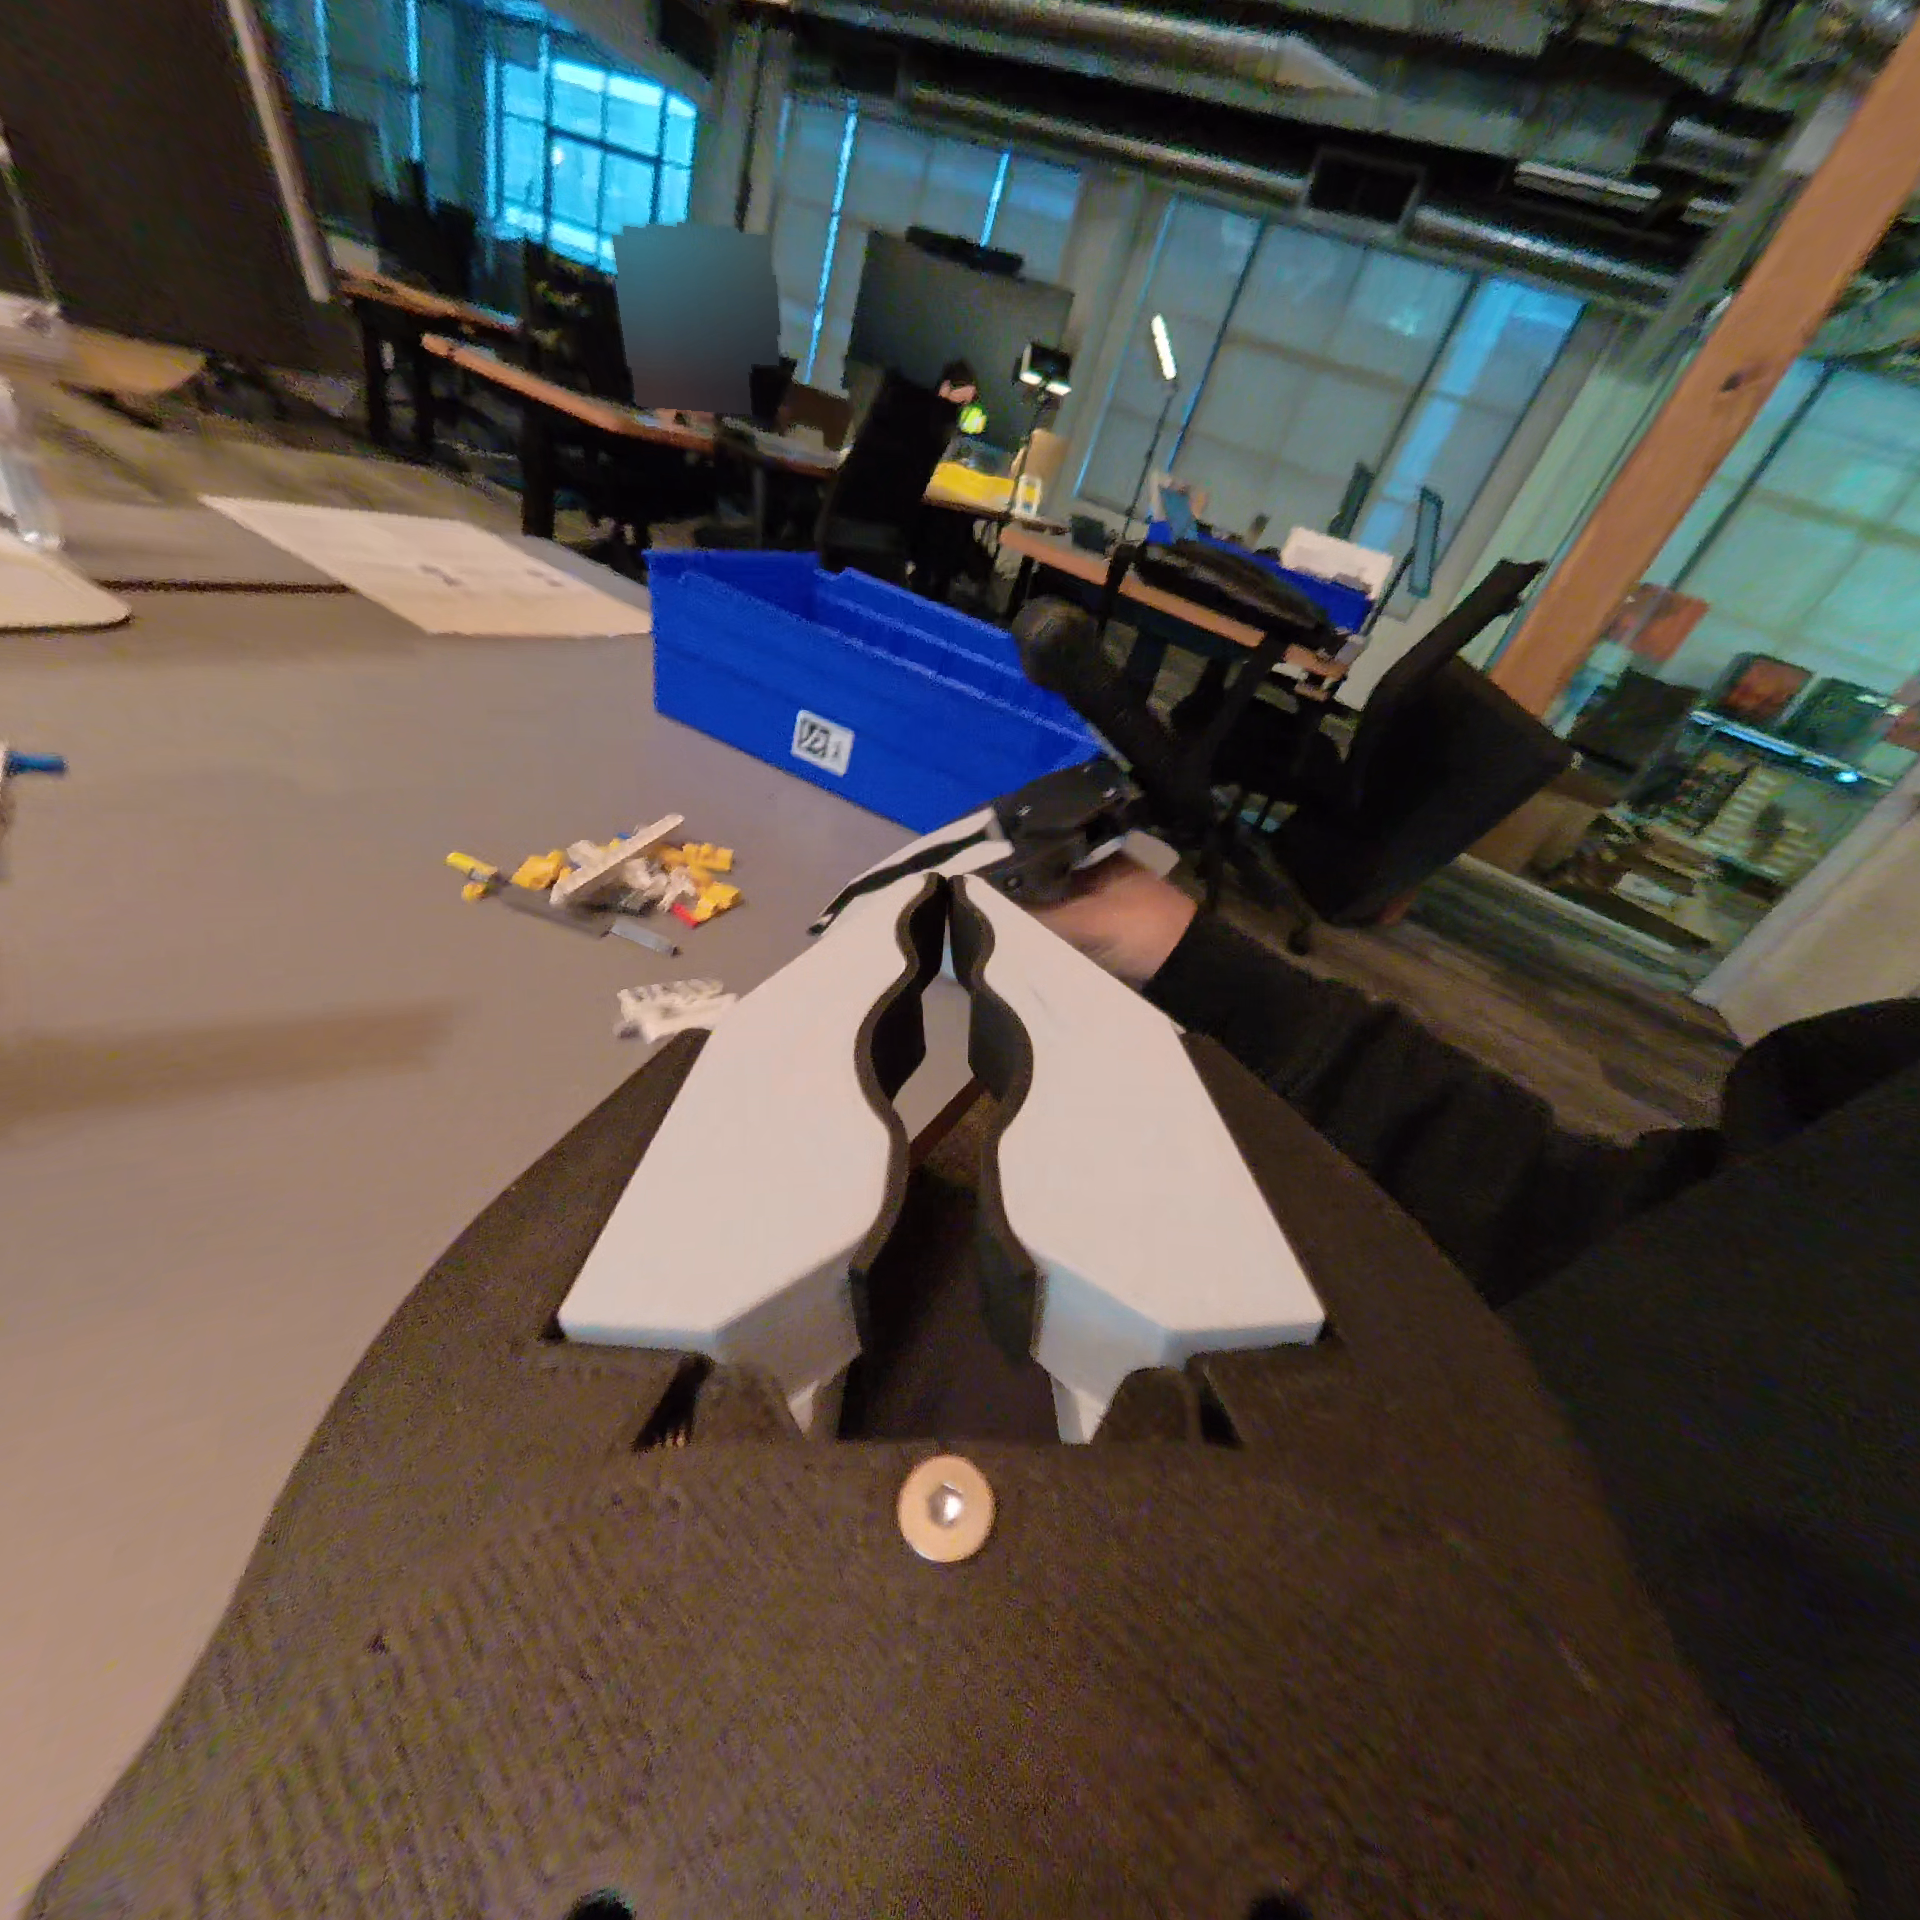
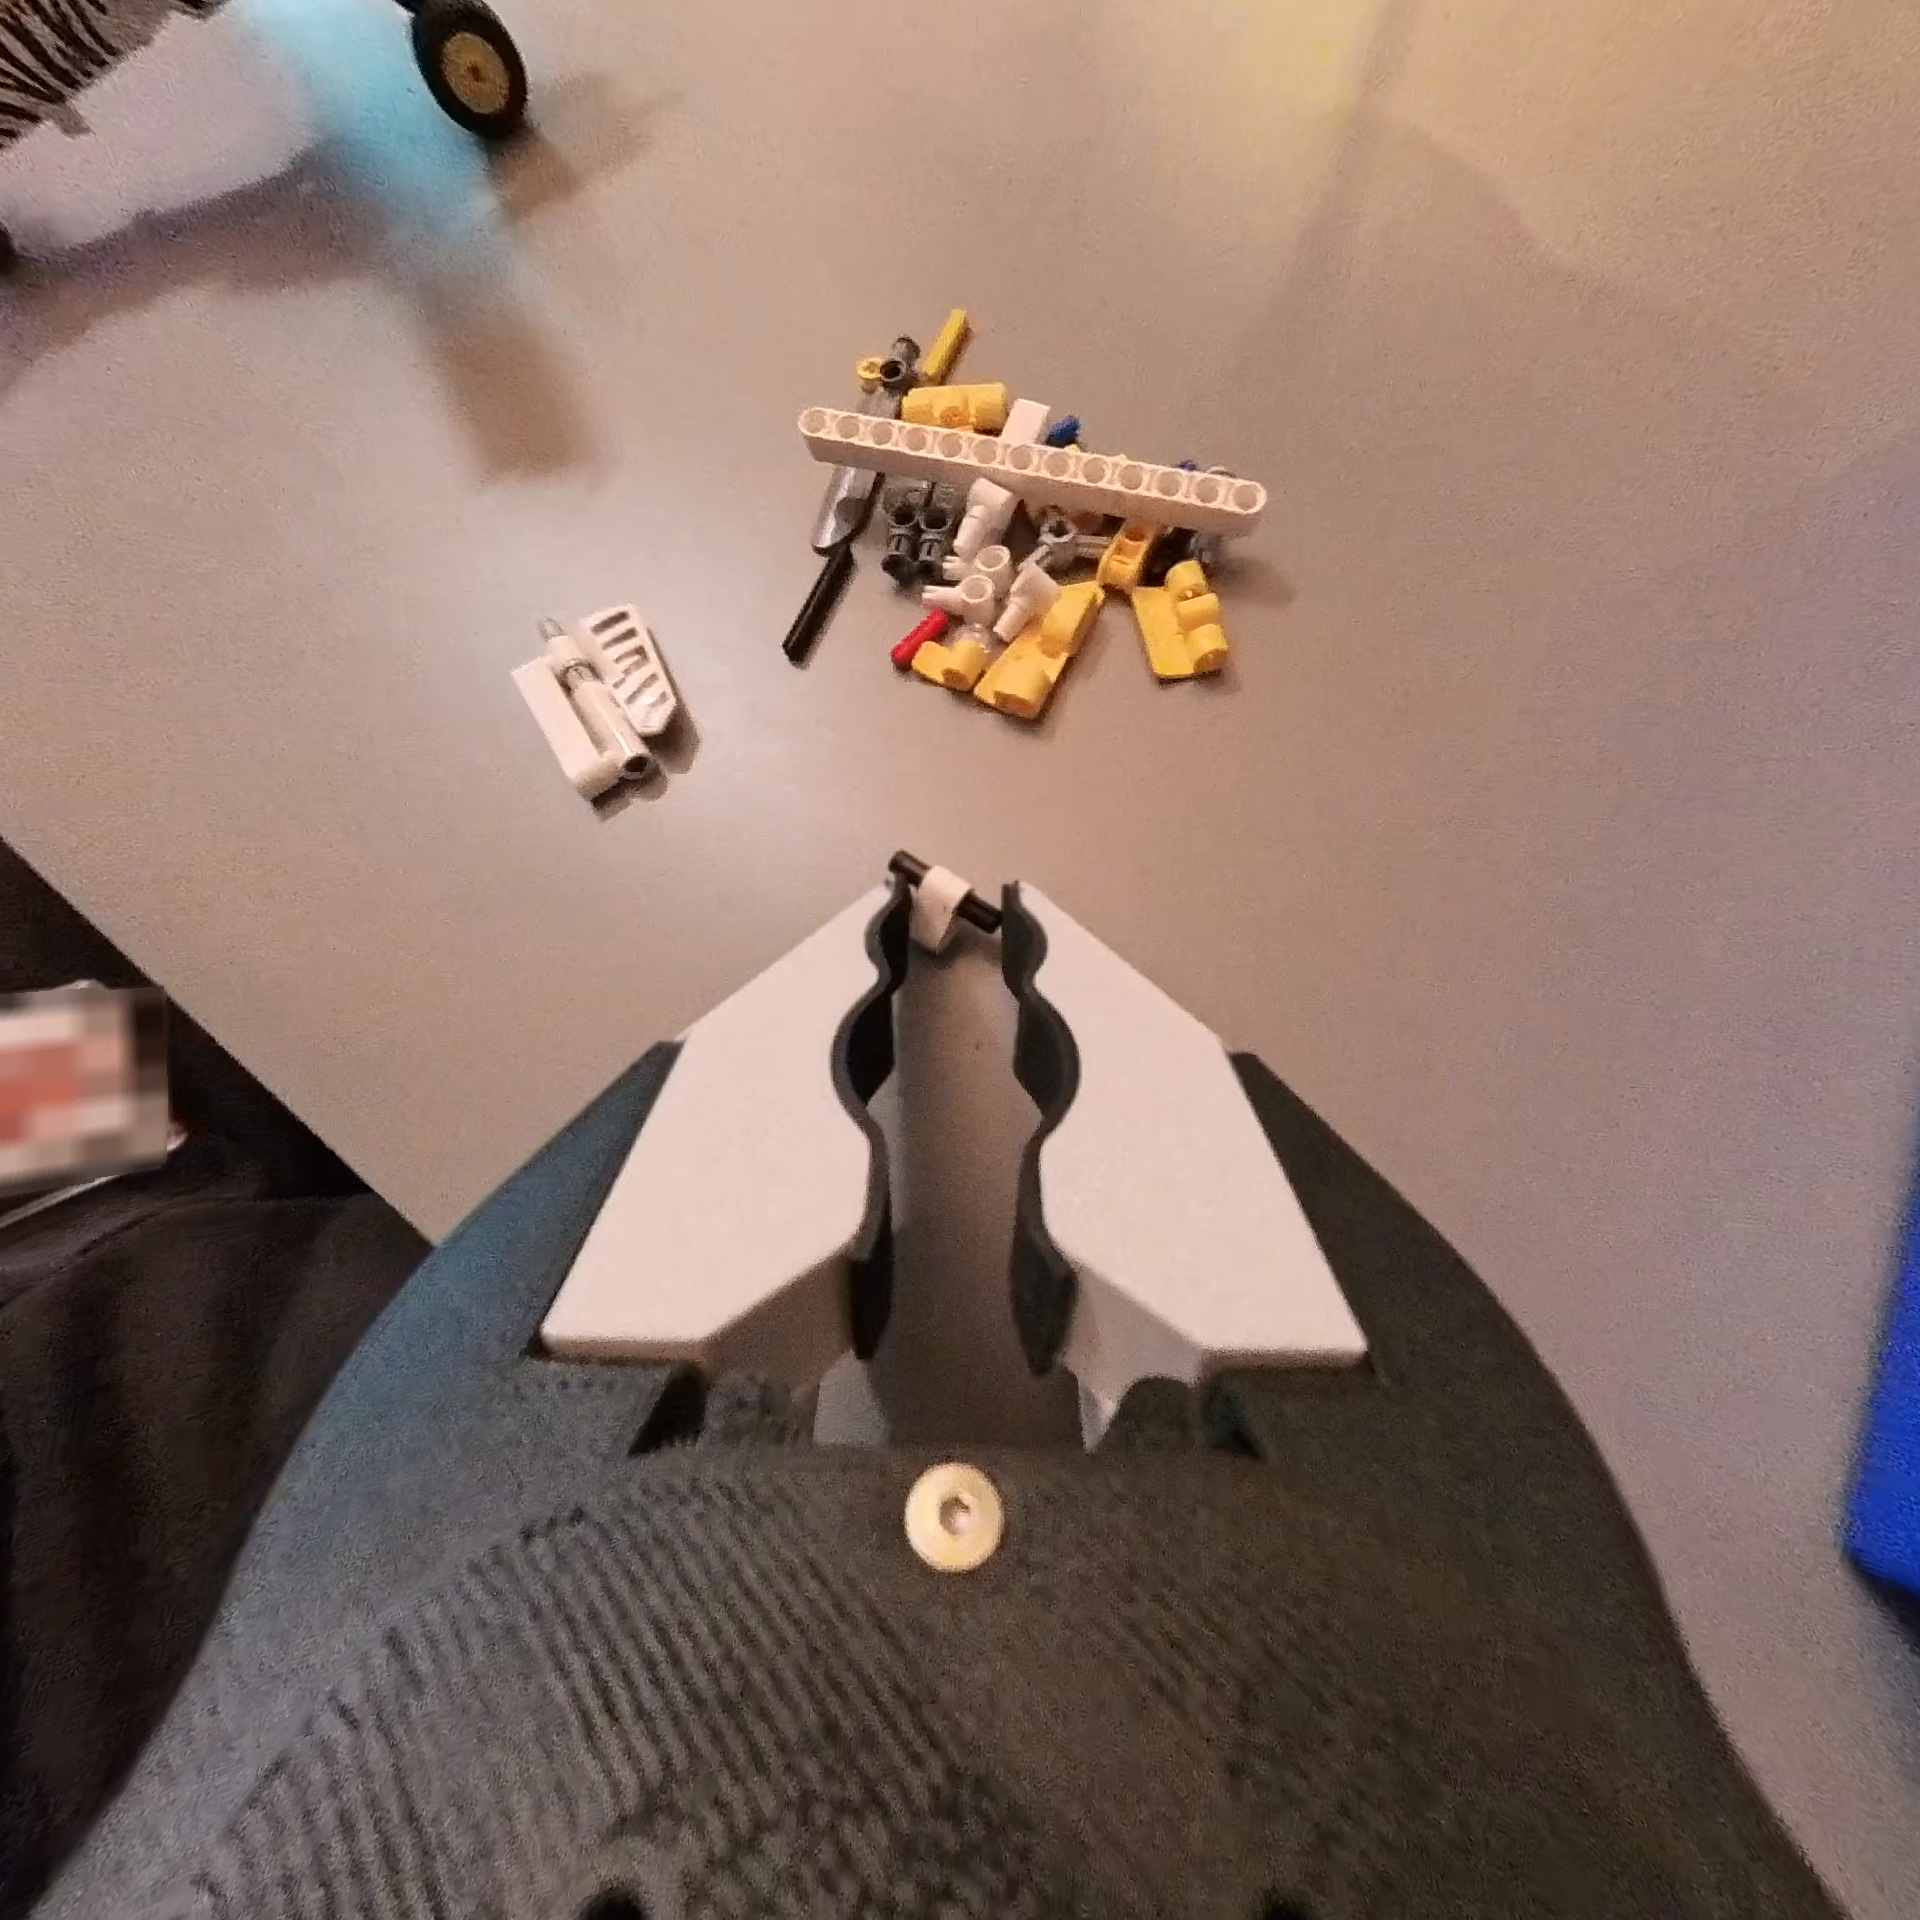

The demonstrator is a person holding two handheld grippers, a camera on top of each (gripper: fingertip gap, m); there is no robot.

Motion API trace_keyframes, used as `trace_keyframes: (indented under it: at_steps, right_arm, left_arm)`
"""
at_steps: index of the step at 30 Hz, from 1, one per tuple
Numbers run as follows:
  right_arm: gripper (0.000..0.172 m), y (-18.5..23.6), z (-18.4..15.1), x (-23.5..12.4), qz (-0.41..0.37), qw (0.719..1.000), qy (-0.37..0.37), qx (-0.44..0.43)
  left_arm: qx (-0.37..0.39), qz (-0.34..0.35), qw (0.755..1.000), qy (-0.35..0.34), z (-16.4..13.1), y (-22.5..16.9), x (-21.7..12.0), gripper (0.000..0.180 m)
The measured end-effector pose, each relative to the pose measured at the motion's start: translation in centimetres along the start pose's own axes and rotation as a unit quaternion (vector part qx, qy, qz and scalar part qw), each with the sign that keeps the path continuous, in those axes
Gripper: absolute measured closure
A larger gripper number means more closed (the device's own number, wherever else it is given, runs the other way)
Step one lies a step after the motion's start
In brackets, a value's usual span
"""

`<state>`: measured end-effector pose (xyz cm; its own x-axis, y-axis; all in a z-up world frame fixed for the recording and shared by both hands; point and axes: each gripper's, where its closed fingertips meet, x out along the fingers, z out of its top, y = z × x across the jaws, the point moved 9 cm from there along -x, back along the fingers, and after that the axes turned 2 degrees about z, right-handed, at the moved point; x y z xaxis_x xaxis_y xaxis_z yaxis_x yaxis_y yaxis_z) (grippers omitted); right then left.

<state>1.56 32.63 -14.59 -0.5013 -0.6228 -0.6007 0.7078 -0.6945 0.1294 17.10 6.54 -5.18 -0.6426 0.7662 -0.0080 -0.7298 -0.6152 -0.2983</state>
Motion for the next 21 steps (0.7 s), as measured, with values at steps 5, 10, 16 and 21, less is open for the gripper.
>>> trace_keyframes:
  at_steps: [5,10,16,21]
  right_arm:
    - [0.156,-0.6,0.0,-0.1,-0.023,1.0,-0.003,0.013]
    - [0.156,-0.5,0.1,0.0,-0.014,1.0,0.009,0.012]
    - [0.155,-2.2,1.7,0.5,-0.027,0.997,0.064,-0.03]
    - [0.121,-2.4,3.1,0.8,-0.095,0.989,0.077,-0.086]
  left_arm:
    - [-0.013,0.041,0.999,0.027,-3.4,2.5,-0.1,0.18]
    - [-0.046,0.053,0.996,0.063,-6.0,3.4,0.4,0.18]
    - [-0.087,0.0,0.994,0.069,-3.4,6.4,4.3,0.18]
    - [-0.053,0.01,0.996,0.074,-1.3,9.1,7.3,0.18]
